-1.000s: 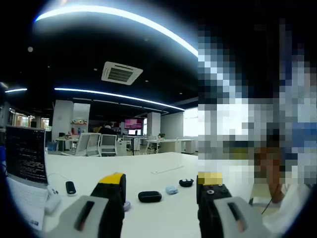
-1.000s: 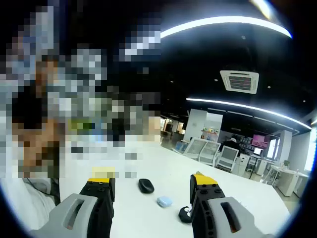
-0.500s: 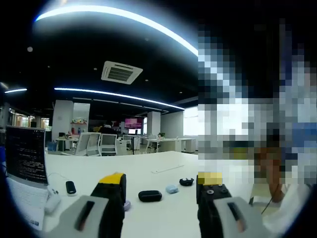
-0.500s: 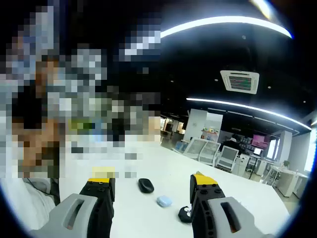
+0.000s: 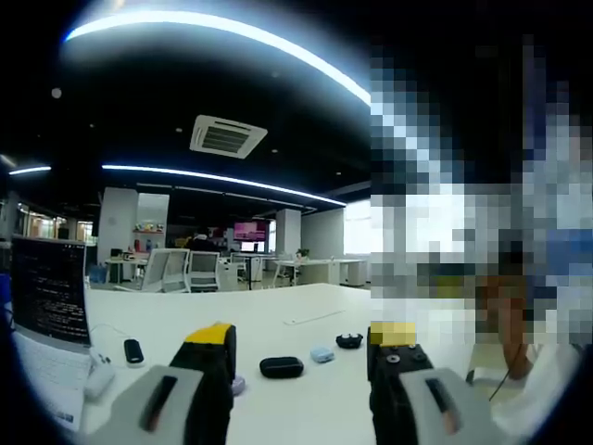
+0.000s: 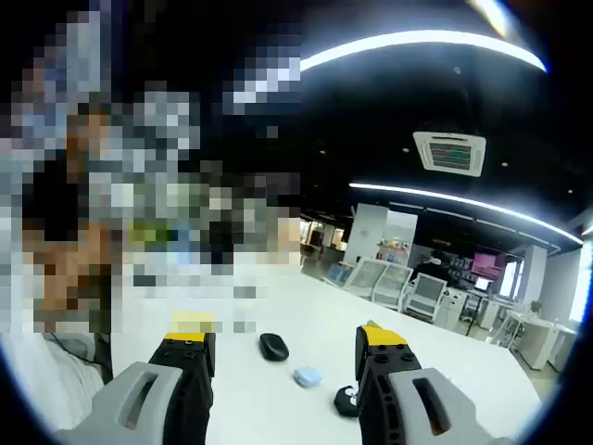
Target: Pick up the earbuds from the table and place the earbuds into the earbud case
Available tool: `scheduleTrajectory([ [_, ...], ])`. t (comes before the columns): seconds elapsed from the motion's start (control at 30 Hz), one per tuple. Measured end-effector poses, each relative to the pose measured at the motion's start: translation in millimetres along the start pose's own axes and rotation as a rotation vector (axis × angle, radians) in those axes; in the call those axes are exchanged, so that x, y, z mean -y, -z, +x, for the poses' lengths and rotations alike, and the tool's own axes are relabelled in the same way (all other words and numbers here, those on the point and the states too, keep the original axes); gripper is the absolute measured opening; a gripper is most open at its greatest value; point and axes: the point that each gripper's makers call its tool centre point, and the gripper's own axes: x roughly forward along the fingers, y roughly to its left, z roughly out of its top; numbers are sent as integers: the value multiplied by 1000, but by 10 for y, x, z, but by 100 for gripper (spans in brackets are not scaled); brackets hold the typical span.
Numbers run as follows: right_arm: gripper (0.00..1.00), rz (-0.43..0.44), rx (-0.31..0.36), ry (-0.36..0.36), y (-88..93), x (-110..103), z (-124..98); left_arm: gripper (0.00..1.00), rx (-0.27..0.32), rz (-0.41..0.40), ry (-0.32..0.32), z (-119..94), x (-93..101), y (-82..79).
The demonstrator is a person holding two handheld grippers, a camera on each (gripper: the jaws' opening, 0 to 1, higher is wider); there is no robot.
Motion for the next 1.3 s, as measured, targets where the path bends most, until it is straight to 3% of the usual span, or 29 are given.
scheduleTrajectory([
  [1.3, 59, -19, -9, 3, 8, -28, -7, 58, 1, 2, -2, -27, -10, -9],
])
